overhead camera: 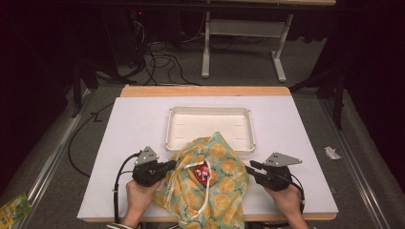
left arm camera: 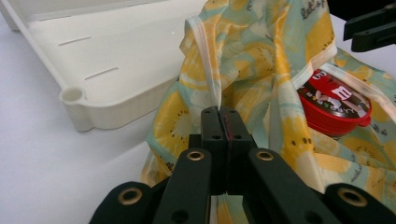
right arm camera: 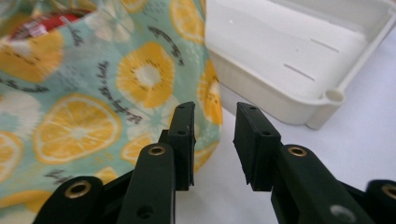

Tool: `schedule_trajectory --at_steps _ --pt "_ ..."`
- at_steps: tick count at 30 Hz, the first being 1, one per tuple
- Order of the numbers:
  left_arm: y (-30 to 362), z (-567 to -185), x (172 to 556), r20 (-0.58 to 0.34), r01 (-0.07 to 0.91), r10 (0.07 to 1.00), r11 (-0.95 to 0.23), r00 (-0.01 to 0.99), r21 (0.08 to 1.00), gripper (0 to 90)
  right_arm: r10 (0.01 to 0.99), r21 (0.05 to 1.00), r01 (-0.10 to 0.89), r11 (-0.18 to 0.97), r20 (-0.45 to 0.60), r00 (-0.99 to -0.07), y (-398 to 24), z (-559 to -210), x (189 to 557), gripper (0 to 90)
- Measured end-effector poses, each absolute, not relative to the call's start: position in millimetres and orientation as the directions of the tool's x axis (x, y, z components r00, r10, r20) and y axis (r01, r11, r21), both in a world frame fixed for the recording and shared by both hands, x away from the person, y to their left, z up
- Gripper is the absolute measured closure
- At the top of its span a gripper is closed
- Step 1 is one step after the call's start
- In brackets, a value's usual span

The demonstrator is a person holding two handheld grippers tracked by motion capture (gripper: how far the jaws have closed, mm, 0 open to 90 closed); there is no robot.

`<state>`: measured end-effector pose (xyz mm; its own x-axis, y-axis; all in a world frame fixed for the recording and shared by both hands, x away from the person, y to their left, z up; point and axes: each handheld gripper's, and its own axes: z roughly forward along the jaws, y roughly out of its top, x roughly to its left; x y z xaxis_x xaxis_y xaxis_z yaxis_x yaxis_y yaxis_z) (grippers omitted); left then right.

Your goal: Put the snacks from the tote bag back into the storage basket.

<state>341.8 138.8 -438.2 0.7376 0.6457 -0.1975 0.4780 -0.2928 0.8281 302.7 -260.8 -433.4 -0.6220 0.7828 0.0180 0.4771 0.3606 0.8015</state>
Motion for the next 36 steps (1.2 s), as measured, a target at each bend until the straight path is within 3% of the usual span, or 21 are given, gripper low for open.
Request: schedule_trajectory --at_steps 19,29,36 --pt "135.8 -434.7 340.0 -0.195 0.463 0.632 -0.292 0.750 0.837 89.9 0.680 0.810 0.433 0.396 0.059 -0.731 -196.4 -415.8 306.7 63.2" --pt "133.2 -435.3 340.4 -0.195 0.463 0.628 -0.295 0.753 0.836 90.0 0.672 0.817 0.427 0.388 0.066 -0.737 -164.8 -409.7 313.8 50.2" --pt "137.0 -433.8 340.4 -0.196 0.461 0.634 -0.284 0.748 0.840 89.9 0.668 0.793 0.434 0.428 0.046 -0.742 -152.3 -417.3 314.6 48.0"
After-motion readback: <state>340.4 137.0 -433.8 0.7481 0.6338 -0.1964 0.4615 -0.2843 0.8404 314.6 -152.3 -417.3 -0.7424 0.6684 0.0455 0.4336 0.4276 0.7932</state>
